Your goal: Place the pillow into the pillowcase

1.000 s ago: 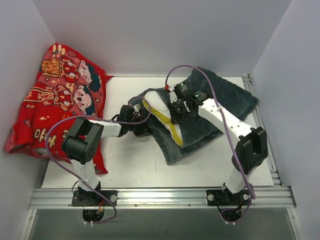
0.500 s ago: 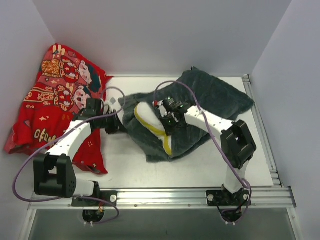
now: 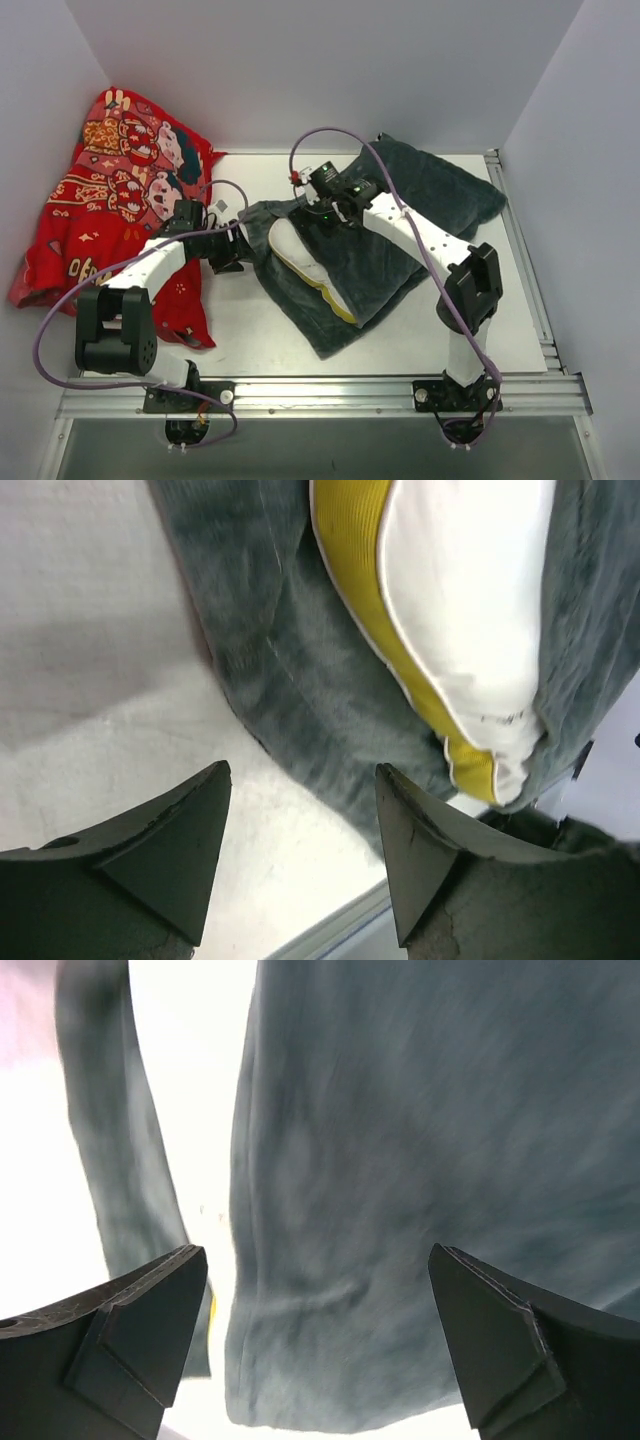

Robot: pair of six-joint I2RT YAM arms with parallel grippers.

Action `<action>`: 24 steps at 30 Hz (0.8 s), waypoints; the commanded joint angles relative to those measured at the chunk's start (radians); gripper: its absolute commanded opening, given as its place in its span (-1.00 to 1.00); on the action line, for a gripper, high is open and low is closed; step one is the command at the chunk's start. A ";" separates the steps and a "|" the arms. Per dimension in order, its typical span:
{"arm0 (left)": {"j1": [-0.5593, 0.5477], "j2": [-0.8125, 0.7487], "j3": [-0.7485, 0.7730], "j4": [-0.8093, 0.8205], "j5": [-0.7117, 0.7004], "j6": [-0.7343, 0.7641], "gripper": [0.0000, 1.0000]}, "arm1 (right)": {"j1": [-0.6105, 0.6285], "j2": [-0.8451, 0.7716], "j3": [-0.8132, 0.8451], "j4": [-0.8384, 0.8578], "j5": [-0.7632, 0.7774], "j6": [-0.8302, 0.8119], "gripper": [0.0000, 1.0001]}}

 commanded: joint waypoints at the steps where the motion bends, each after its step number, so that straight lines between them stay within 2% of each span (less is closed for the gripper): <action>1: 0.009 -0.001 0.028 0.144 -0.065 -0.092 0.36 | 0.063 0.128 0.121 -0.003 0.153 0.003 1.00; 3: 0.004 0.006 0.003 0.218 -0.069 -0.114 0.36 | 0.086 0.211 0.188 -0.006 0.170 0.003 1.00; 4: -0.001 0.022 -0.001 0.242 -0.079 -0.126 0.43 | 0.094 0.233 0.200 -0.006 0.171 0.003 1.00; 8: -0.016 0.112 0.020 0.275 -0.184 -0.141 0.43 | 0.106 0.302 0.233 -0.003 0.194 0.026 1.00; 15: -0.073 0.310 0.115 0.313 -0.214 -0.106 0.37 | 0.110 0.294 0.122 0.088 0.168 0.011 1.00; 18: -0.105 0.359 0.150 0.326 -0.198 -0.098 0.18 | 0.110 0.310 0.119 0.091 0.220 0.011 0.88; 19: -0.109 0.387 0.164 0.313 -0.197 -0.091 0.04 | 0.107 0.308 0.116 0.092 0.234 0.011 0.84; 21: -0.105 0.404 0.184 0.269 -0.199 -0.062 -0.73 | 0.097 0.297 0.096 0.101 0.275 0.006 0.65; 22: -0.096 0.395 0.201 0.207 -0.207 -0.048 -1.00 | 0.093 0.291 0.086 0.104 0.297 -0.032 0.58; 24: -0.053 0.341 0.210 0.133 -0.210 0.003 -1.00 | 0.047 0.282 0.046 0.130 0.358 -0.055 0.40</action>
